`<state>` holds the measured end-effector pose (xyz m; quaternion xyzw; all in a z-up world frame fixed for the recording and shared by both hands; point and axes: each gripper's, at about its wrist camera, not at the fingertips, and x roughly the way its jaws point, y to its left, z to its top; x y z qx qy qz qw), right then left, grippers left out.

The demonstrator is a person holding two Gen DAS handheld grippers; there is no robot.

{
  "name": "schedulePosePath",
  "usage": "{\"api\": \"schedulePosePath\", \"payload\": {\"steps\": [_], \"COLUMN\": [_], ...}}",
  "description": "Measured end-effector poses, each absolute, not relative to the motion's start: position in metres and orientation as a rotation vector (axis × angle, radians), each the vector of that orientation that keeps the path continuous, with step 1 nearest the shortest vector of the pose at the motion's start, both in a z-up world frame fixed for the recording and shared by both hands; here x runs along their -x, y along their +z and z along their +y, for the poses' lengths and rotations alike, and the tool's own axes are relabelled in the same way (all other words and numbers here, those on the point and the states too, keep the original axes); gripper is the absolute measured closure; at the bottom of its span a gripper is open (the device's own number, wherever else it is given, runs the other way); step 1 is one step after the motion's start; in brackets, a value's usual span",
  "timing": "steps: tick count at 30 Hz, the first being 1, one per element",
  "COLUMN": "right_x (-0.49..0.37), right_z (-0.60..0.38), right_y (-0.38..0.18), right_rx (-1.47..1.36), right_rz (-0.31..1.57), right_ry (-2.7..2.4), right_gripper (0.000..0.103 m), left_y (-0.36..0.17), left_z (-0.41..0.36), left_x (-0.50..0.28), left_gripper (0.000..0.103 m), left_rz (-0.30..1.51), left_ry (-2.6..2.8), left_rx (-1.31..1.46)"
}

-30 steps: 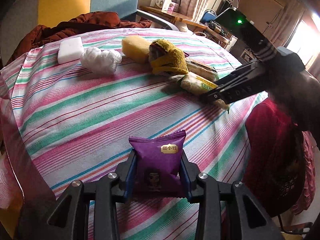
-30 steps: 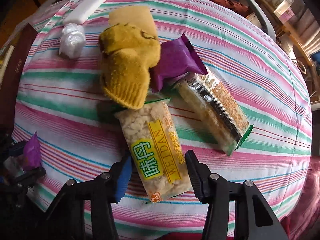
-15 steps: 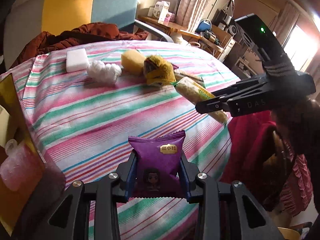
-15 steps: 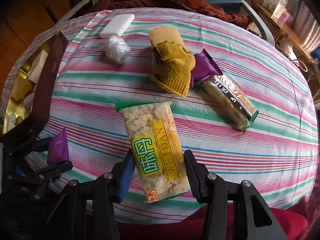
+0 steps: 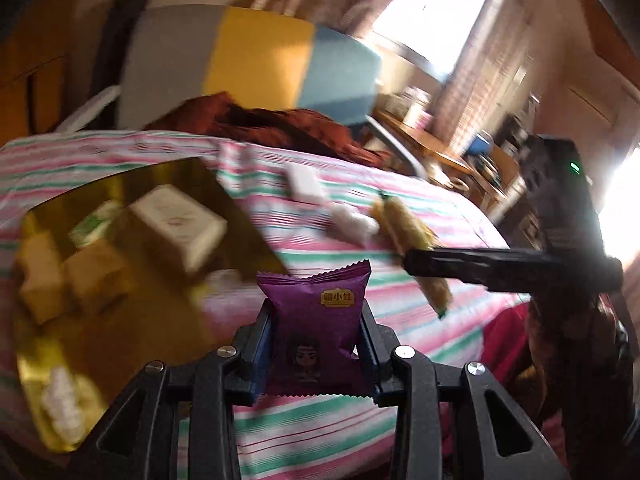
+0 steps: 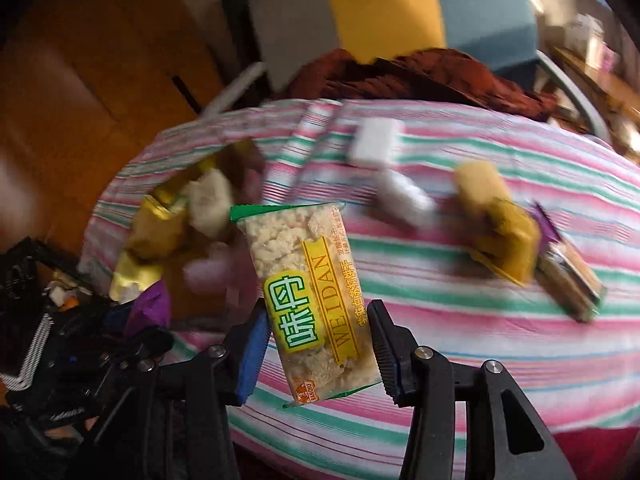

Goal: Organize objects
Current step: 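Lower the purple packet into the gold tray with left while right lowers the WEIDAN bag in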

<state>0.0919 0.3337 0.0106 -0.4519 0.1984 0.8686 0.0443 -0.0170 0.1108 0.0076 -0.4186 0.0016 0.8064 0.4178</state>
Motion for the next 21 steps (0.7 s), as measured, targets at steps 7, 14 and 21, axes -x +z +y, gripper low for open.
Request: {"api": "schedulePosePath", "payload": {"steps": [7,14,21], "right_x": [-0.027,0.005,0.004], "right_z": [0.251,0.201,0.189], "right_y": [0.010,-0.012,-0.023], "right_rx": [1.419,1.482,1.497], "right_rz": [0.698,0.719,0.603], "right_ry": [2.853,2.877,2.867], "right_gripper": [0.053,0.050,0.043], "left_y": [-0.016,-0.039,-0.038], "left_z": [0.040,0.027,0.019], "left_x": [0.054,0.062,0.056], "left_gripper": [0.065,0.057,0.054], "left_rz": [-0.146,-0.193,-0.121], "left_ry": [2.168,2.207,2.309], "left_rx": [1.181,1.273,1.259]}}
